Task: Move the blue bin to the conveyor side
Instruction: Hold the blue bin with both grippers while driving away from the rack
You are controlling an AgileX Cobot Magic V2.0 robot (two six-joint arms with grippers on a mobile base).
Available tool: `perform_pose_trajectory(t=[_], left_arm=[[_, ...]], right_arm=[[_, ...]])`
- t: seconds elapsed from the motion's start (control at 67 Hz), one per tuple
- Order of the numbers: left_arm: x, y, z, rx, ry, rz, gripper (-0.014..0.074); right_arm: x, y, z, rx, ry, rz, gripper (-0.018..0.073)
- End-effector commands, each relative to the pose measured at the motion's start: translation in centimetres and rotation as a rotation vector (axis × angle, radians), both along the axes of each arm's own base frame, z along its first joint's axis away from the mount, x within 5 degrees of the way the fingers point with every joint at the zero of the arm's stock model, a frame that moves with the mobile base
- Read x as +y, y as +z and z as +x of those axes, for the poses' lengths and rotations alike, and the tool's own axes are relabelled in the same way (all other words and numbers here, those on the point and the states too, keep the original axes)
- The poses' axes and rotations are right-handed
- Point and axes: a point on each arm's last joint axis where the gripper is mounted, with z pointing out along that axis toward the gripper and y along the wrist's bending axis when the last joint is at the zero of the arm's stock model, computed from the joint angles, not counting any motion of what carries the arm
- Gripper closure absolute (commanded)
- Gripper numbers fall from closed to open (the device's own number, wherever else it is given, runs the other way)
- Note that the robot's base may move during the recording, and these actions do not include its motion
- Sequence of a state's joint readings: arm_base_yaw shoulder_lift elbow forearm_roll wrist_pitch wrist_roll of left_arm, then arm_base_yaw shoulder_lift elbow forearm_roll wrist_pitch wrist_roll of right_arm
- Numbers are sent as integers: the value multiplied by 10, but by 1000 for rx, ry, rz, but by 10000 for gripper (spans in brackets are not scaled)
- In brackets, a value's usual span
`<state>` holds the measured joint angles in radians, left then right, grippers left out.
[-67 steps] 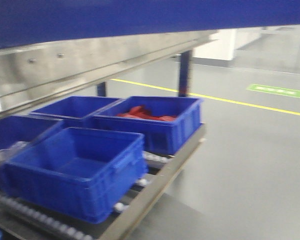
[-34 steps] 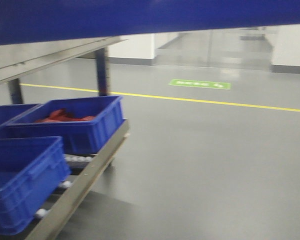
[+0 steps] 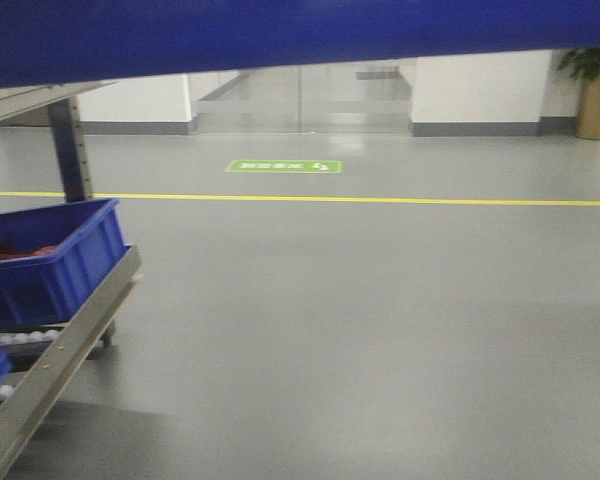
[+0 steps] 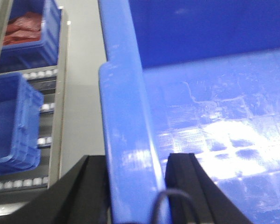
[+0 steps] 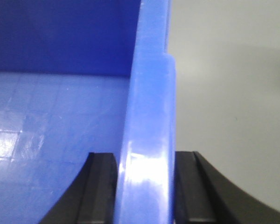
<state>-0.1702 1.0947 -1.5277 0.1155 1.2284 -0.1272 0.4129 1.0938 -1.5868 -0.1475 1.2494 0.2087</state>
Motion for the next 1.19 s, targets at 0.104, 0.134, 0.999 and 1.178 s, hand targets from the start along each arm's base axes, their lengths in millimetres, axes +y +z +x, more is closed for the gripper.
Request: perform_pose_trajectory(t=[0.104, 0.134, 0.999, 1.178], left_arm=[[2, 12, -2, -106, -4, 20, 615], [2, 12, -2, -106, -4, 20, 615], [2, 12, -2, -106, -4, 20, 615], [2, 12, -2, -106, -4, 20, 615]], right_arm=[[-6, 15, -1, -151, -17, -13, 639], [-6, 15, -1, -151, -17, -13, 639], [-6, 15, -1, -151, -17, -13, 639], [-6, 15, -1, -151, -17, -13, 639]])
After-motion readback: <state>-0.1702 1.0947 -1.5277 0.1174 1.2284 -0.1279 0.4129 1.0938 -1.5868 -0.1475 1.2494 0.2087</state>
